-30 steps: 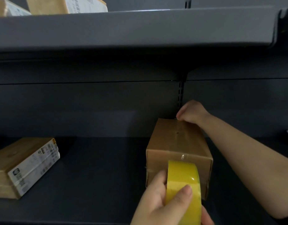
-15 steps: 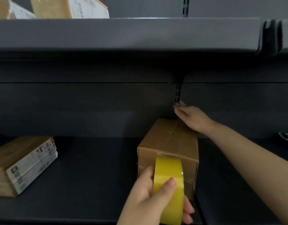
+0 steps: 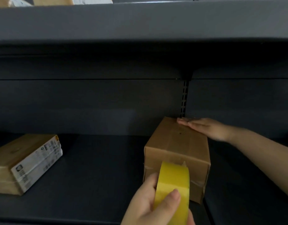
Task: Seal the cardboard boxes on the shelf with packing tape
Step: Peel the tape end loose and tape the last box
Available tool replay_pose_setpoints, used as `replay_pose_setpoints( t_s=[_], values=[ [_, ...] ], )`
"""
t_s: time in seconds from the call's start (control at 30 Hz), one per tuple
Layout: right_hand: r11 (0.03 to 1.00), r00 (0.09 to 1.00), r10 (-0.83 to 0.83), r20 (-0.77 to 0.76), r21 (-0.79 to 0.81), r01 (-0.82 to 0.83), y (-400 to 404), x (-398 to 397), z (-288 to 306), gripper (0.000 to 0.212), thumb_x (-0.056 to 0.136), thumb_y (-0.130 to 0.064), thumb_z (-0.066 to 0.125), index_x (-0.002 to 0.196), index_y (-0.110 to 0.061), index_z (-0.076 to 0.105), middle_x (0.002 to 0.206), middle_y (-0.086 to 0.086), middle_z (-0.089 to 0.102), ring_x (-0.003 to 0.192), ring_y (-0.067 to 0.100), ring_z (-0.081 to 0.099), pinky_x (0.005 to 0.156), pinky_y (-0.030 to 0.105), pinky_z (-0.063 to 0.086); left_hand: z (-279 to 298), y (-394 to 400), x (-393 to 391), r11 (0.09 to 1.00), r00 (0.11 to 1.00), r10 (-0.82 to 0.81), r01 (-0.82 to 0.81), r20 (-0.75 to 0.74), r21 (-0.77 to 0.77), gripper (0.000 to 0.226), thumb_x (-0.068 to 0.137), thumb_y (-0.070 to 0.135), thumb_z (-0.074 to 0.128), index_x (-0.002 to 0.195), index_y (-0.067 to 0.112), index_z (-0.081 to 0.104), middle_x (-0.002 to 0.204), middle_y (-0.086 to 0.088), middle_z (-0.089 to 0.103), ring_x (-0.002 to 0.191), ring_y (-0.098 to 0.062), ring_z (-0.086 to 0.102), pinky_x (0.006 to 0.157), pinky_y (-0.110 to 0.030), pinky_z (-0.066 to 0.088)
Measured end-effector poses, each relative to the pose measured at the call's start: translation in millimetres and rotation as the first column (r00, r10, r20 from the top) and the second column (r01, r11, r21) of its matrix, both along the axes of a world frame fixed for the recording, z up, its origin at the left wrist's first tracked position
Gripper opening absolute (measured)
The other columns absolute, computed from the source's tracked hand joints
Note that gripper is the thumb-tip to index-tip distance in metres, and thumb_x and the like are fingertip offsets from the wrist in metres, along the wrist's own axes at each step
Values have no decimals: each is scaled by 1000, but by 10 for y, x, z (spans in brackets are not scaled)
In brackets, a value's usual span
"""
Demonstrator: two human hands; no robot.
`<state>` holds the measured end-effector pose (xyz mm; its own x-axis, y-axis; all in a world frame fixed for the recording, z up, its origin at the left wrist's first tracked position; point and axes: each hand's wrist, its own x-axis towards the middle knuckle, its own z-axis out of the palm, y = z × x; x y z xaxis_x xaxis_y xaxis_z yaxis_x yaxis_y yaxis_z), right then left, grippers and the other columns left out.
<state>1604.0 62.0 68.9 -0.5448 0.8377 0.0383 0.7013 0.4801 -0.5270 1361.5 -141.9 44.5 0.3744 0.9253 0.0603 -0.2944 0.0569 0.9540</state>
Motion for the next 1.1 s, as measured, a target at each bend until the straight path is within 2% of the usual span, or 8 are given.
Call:
replay_pose_setpoints(
  t_s=[0.1,0.27,0.43,0.53,0.63,0.73,0.87,1.1],
  values=[
    [996,995,-70,-74,-58,66,46,-24,40,36,98,-35,29,134,-37,35,143,-19,27,131,-2,26,102,8,12,9,15,25,1000,1000,18,-18,-9,21,28,66,26,68,94,23,68,67,-17,70,57,-24,67,54,-25,54],
    [975,960,-220,-172,-82,209,98,-22,8,40,99,-31,37,137,-22,43,142,-5,43,118,2,41,88,2,31,32,-5,15,1000,1000,5,-5,-16,16,28,71,28,64,98,22,65,62,-20,67,53,-27,64,53,-30,54],
    [943,937,-326,-125,-113,313,118,-65,30,38,100,-35,35,122,-14,58,129,7,56,108,13,52,91,18,33,20,-60,-22,999,999,29,-28,-32,42,16,76,27,64,91,26,70,63,-22,66,53,-28,63,54,-32,54],
    [907,908,-417,-36,52,418,0,-56,51,46,99,-43,29,124,-15,57,133,8,53,114,18,49,92,21,31,10,-90,-63,999,999,-22,23,-37,42,27,73,27,65,99,23,66,66,-22,67,55,-28,65,56,-32,55],
    [863,967,-226,-121,436,256,-431,-35,30,47,96,-51,29,139,-33,30,147,-3,35,138,15,28,112,31,14,24,-109,-179,996,996,-84,84,-8,-3,32,67,28,70,99,23,69,67,-24,67,54,-28,64,56,-32,55],
    [724,994,100,-46,688,-41,-1002,-107,-130,65,89,-61,34,143,-25,29,148,-4,33,139,14,26,116,35,9,13,-130,-315,996,996,-93,93,-13,-20,38,66,28,70,103,19,66,65,-24,66,52,-27,63,60,-34,56],
    [602,978,134,163,770,-211,-1389,-285,-370,95,72,-73,54,140,-12,29,145,3,37,136,18,32,113,49,18,-21,-171,-483,997,997,-73,73,-31,3,34,65,34,75,97,24,71,67,-19,70,58,-26,66,64,-33,55],
    [493,983,74,170,850,-184,-1574,-677,-759,134,48,-79,68,148,-23,-2,143,15,26,134,34,25,110,61,13,-55,-226,-809,996,996,-80,82,-41,32,55,68,41,76,114,13,63,57,-10,67,48,-18,62,65,-32,54]
  ],
)
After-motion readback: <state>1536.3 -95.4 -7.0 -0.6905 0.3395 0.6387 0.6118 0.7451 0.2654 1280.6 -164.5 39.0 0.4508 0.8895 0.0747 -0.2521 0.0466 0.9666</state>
